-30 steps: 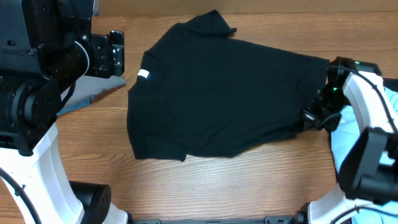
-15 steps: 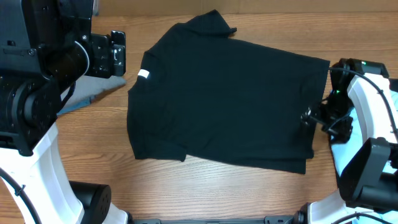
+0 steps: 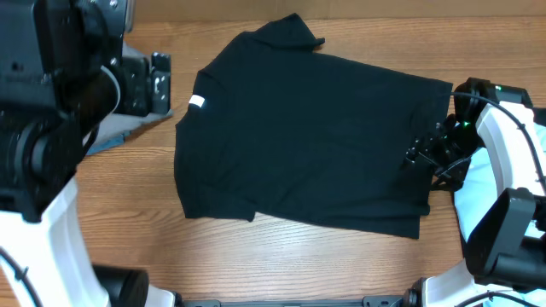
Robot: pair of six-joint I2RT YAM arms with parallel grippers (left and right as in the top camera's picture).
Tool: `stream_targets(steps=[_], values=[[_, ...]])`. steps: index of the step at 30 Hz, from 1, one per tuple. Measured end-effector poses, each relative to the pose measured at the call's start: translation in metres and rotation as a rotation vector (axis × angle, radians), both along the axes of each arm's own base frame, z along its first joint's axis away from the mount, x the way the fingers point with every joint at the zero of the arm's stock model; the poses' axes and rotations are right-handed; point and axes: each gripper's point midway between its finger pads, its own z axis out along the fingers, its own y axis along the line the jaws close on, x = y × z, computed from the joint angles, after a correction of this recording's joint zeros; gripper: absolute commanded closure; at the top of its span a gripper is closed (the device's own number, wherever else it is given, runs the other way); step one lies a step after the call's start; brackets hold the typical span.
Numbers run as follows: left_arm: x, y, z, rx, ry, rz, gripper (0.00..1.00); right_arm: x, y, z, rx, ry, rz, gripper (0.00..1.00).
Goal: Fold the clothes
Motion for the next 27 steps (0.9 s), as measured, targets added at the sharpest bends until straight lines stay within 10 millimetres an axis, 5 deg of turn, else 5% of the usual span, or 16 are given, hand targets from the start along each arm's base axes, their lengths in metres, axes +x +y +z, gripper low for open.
stream_targets(steps=[4,7,9,12,16,19,22,27], values=[[-0.033,0.016,-0.006,0.034,0.019,0.060,0.00,-0.001,0.019,0.018,0.071,-0.058,0.016,0.17],[-0.058,0.025,-0.021,0.031,0.063,0.102,0.00,-0.007,0.032,0.051,0.075,-0.168,0.032,0.12],[-0.061,0.026,-0.056,0.017,0.176,0.119,0.02,-0.018,0.041,0.092,0.047,-0.320,0.009,0.18],[-0.056,0.025,-0.118,0.008,0.399,0.137,0.05,-0.028,0.038,0.105,0.010,-0.364,-0.059,0.22],[-0.042,0.020,-0.199,0.018,0.657,0.147,0.05,-0.039,0.037,0.081,-0.004,-0.304,-0.126,0.30],[-0.038,0.018,-0.245,0.025,0.770,0.148,0.04,-0.050,0.036,0.041,-0.012,-0.207,-0.177,0.40],[-0.039,0.017,-0.280,0.027,0.833,0.147,0.02,-0.078,0.037,-0.011,-0.023,-0.065,-0.261,0.44],[-0.042,0.018,-0.321,0.022,0.898,0.155,0.02,-0.094,0.027,-0.049,-0.047,-0.012,-0.388,0.44]])
